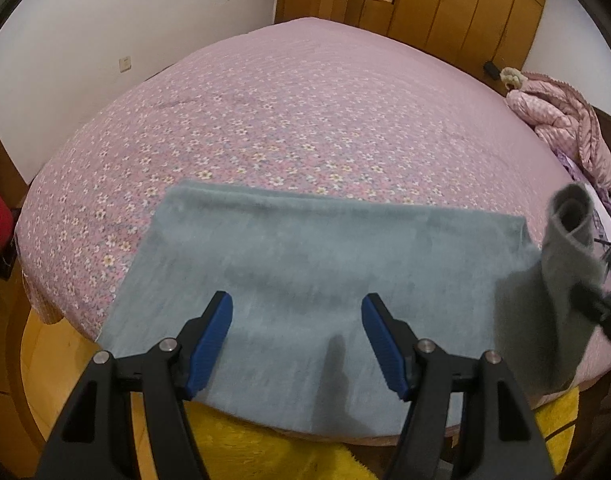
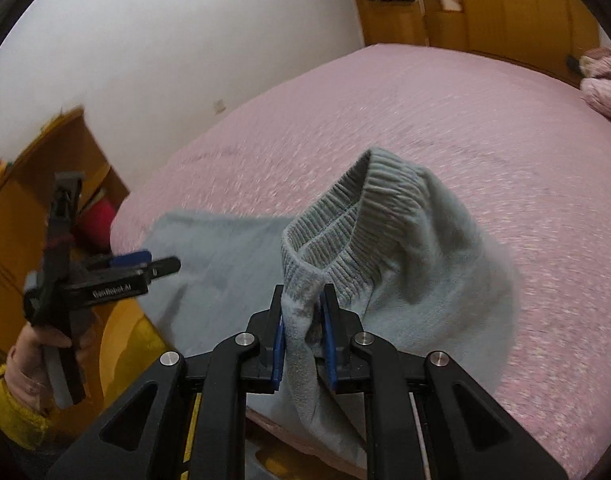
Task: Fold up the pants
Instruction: 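Carry the waistband with the right gripper over toward the pant legs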
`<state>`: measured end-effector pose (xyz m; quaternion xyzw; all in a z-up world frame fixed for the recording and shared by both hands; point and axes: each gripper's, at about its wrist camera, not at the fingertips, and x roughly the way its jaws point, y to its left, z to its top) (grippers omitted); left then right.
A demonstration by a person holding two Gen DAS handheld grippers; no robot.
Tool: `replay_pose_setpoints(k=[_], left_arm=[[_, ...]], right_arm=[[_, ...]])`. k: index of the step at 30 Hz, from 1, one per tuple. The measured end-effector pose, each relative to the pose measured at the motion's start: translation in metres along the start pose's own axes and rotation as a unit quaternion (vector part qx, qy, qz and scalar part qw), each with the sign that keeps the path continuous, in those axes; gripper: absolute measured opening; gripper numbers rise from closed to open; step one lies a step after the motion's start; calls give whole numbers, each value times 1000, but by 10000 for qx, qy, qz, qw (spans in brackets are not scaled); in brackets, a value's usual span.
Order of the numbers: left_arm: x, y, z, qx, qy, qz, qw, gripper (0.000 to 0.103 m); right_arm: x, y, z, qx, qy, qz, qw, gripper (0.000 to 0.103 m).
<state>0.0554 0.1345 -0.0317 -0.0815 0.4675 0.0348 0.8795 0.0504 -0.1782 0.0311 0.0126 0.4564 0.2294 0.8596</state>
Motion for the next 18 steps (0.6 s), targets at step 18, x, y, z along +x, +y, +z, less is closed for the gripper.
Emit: replay_pose_setpoints(k=[18], left_arm=[[3,6,-3,-80,69,-79,9999,70]], right_arm=[[53,25,-20,-261,804,193,9962,29]])
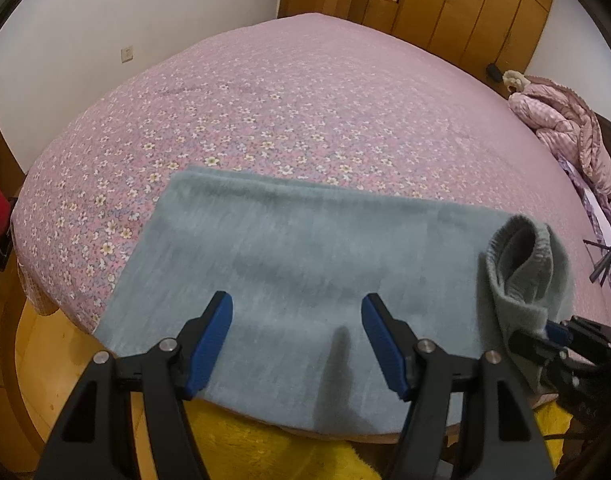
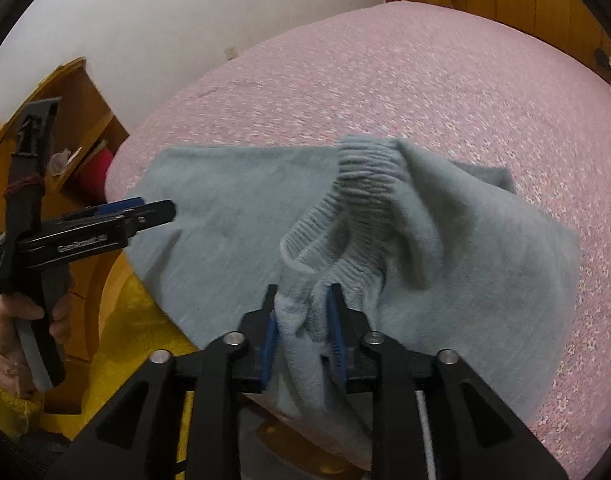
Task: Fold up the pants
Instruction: 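Carry the waistband with the right gripper over toward the pant legs, then close the left gripper on the waistband edge beside the right gripper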
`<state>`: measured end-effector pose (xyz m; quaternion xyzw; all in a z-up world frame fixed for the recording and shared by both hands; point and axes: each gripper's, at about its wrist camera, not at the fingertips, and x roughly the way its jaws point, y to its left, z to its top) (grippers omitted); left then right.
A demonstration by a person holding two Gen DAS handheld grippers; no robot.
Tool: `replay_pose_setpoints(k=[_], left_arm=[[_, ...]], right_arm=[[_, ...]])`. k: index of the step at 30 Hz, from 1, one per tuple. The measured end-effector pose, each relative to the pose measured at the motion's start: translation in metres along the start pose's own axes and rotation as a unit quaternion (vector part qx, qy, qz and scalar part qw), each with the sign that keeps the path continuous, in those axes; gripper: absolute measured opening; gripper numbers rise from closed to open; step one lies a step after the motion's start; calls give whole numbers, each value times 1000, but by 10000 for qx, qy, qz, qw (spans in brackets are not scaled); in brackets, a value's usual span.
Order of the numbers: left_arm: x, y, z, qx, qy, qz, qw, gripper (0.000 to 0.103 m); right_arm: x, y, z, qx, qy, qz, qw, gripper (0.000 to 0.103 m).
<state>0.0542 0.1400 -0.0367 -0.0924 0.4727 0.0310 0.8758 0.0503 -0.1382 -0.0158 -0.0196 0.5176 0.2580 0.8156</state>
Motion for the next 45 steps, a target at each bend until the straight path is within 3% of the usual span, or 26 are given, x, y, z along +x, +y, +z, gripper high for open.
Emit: replay_pose_setpoints(k=[5,9,17,18,21,23,27,34,37,40,45], left_arm=[[-7,-15,-1,150,-32,-132,9998,70],[-12,-33,-2,267,-4,-402,9988,70],[-29,-91,-7,716,36,-1110,9912,70],[-32,-98,-9,792,4,-1152,9902,67],[-38,-123,-15,1163,-10,-1392,9834,34],[-35,-135,-17,1331,102,-1497,9797,32],[-17,-154,-22,1473,402,-1546,9761,32],[20,-169,-28,1601,765,-1318,9753,31],[16,-164,-29,1600,659,-1284,9765,22],[4,-152,-31,1476,589,-1320,9784,22],[11,-129,-36,1182,891,-1392,9791,28]], right_arm=[[-21,11,-3,-318,-169,324,9988,31],[-40,3,-5,-302,-333,173,9988,31],[-68,-69,-17,915,-665,-481,9924,31],[-68,-77,-19,1064,-664,-531,9907,31],[-72,-94,-29,1430,-682,-574,9857,31],[-72,-101,-35,1563,-684,-522,9840,31],[-70,-102,-44,1650,-654,-462,9830,31],[-65,-101,-51,1654,-659,-305,9836,31],[-62,-101,-51,1682,-606,-263,9835,31],[-58,-102,-52,1682,-555,-244,9839,31],[-47,-102,-53,1704,-427,-243,9841,31]])
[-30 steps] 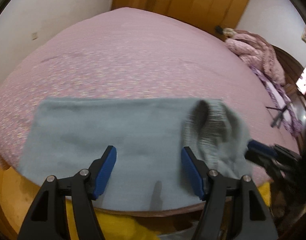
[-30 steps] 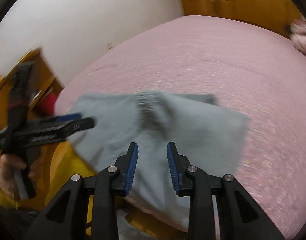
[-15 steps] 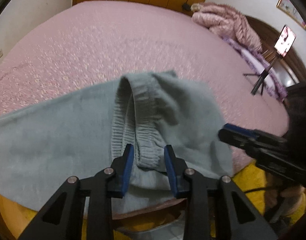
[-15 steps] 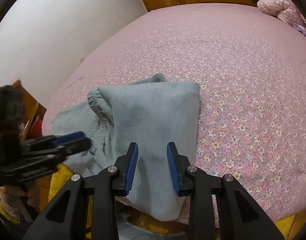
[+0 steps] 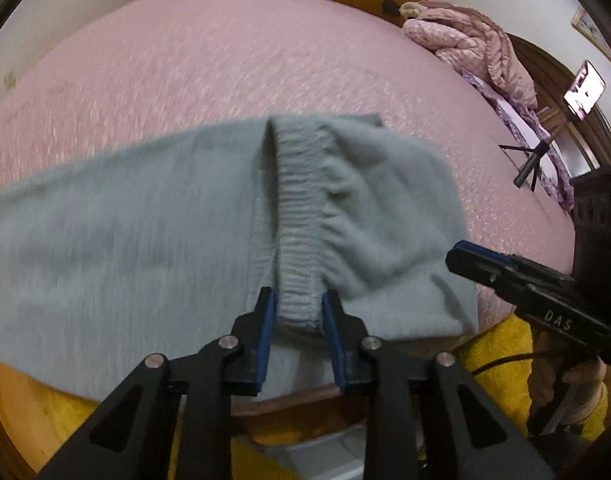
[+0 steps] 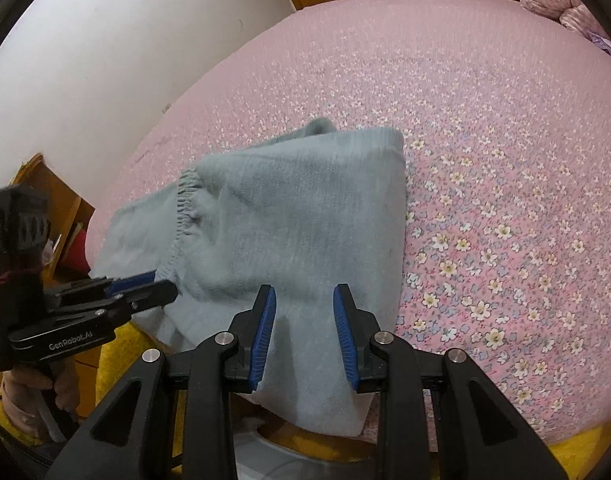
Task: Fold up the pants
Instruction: 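Close the left gripper on the waistband edge beside the right gripper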
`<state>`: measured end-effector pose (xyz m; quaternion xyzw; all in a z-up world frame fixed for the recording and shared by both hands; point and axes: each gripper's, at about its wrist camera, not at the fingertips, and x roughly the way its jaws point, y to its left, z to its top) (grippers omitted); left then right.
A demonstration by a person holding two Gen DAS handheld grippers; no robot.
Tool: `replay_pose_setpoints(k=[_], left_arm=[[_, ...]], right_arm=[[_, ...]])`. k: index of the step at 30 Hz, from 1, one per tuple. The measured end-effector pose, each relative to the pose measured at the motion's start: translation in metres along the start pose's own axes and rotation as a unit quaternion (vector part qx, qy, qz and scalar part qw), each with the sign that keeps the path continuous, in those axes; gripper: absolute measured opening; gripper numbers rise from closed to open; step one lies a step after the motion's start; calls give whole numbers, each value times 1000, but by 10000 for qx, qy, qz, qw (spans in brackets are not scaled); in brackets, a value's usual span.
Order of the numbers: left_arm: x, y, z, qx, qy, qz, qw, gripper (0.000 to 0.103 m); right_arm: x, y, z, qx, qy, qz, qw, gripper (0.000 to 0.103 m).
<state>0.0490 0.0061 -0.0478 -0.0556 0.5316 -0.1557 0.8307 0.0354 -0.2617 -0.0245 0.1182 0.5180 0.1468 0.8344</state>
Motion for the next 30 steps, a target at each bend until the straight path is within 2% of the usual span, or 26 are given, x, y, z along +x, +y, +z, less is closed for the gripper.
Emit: replay_pose_setpoints(k=[2,3,4,6,7,10,14,27,28,30], left_arm=[[-1,2,2,-64,-23,-96,9999,29],[-3,0,4,-42,-72,-70,9999,35],[-5,-2,7,23,-165,83,9998,45],[-10,-5,11,138,-346,351,9987,55],[-11,-8,14,213,-426,416,9980,56],[-2,-9,23,330,-353,353,9982,56],[20,-12,31,293,-127,451,9985,56],[28,-16,27,357,-185,610,9973,57],[28,-19,28,376,-195,613,9972,52],[30,-25,27,441,-230,715,9962,51]], right_arm=[[4,2,-1,-27,42,-31,10000,31],[4,3,-2,-43,50,-42,10000,31],[4,4,-2,-60,53,-61,9999,31],[4,4,-1,-78,51,-71,9999,31],[4,5,-1,-80,51,-72,9999,31],[5,5,-1,-51,62,-66,9999,31],[4,5,-1,-44,60,-60,10000,31],[5,2,-3,36,80,-63,9999,31],[6,2,-3,42,80,-61,9999,31],[5,1,-3,51,80,-60,9999,31]])
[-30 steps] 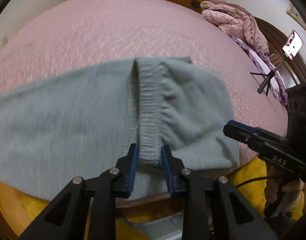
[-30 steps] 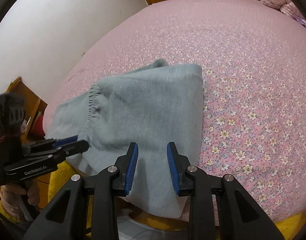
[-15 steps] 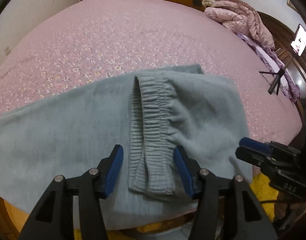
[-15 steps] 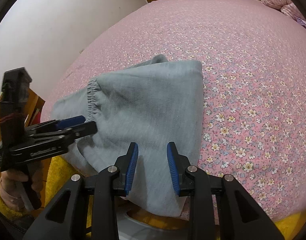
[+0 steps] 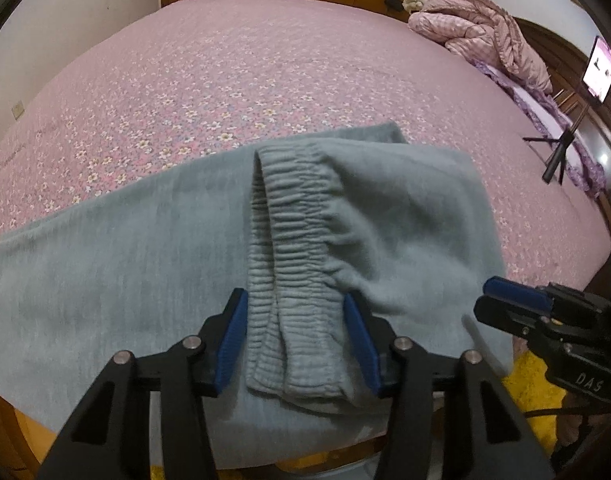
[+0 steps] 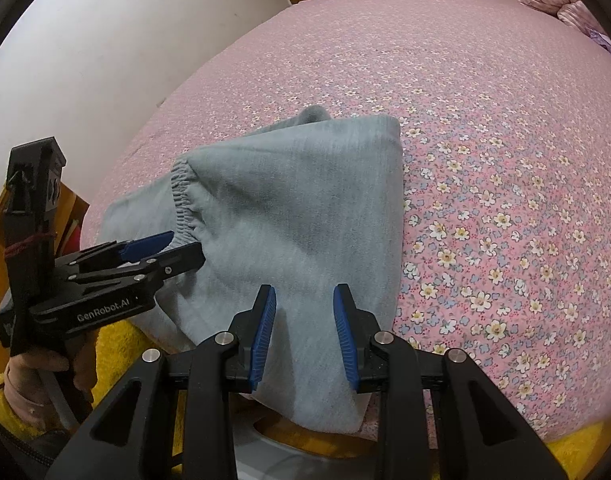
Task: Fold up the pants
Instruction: 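Close the left gripper on the waistband edge beside the right gripper, then lift the waistband with the left gripper and fold it over the legs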
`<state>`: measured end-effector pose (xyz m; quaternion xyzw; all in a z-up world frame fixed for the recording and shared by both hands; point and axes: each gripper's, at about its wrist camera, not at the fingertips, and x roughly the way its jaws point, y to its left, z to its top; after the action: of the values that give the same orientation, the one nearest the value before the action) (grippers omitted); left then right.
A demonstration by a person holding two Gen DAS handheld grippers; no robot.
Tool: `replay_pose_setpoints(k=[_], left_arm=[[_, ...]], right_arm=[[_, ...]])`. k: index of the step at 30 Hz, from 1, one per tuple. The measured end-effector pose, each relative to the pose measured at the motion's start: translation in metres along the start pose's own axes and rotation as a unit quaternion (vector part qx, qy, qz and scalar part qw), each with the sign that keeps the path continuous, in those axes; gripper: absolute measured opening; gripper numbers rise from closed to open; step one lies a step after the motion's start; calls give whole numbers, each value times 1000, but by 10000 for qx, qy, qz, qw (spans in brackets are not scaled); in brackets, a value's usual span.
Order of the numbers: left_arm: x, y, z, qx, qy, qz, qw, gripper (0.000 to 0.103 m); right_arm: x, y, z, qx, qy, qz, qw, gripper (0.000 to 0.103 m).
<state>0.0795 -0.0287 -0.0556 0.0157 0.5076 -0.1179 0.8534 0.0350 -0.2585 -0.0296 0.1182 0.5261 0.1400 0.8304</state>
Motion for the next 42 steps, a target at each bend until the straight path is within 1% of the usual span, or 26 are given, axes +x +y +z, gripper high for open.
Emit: replay_pose_setpoints(k=[2,6,8,9,12,15,16,18,19,21,23,25,26,27,28,32,37,42], left_arm=[[1,-6,0,112,-37,85,9999,50],[3,-3,0,-26,-82,-40,10000,47],[1,-3,-1,-50,-114,-67,9999,42],[-2,-4,-2,-41,-161,-96,9998,36],[-15,-9,-3,79,-415,-198,9989,27],[-13,-3,-4,-100,-427,-252,9987,27],[-10,0,-5,-176,-402,-240,9987,29],[-4,6,-8,-340,-337,-241,9986,37],[1,7,-9,-417,-313,-288,9982,39],[4,5,-8,-394,-334,-278,9983,40],[4,3,-6,-336,-332,-242,9986,37],[0,6,-7,-329,-361,-323,9983,28],[-2,6,-6,-338,-383,-381,9980,25],[-6,6,-6,-322,-425,-467,9975,19],[-10,6,-6,-308,-450,-524,9971,17],[-32,2,-2,-196,-663,-742,9948,15],[-59,-2,2,-81,-945,-779,9924,15],[-83,15,2,-181,-1103,-783,9906,15]], right_arm=[[0,-1,0,16,-1,6,10000,31],[-2,-3,0,35,-14,26,10000,31],[-2,-4,0,50,-24,24,10000,31],[-3,-4,-1,51,-25,22,10000,31],[-4,-5,-2,68,-33,16,10000,31],[-5,-6,-2,70,-34,21,10000,31],[-5,-6,-2,66,-32,23,10000,31],[-6,-6,-3,57,-38,18,10000,31],[-7,-6,-3,57,-40,17,10000,31],[-6,-5,-4,68,-47,10,10000,31],[-7,-4,-4,84,-57,1,9999,31],[-8,-4,-4,104,-73,-13,9999,31],[-9,-4,-4,116,-81,-18,9999,31],[-11,-4,-5,131,-93,-28,9999,31],[-12,-5,-5,140,-102,-37,9998,31],[-17,-3,-5,158,-145,-89,9997,31],[-24,0,-5,151,-221,-156,9995,31],[-33,4,-7,107,-313,-242,9992,31]])
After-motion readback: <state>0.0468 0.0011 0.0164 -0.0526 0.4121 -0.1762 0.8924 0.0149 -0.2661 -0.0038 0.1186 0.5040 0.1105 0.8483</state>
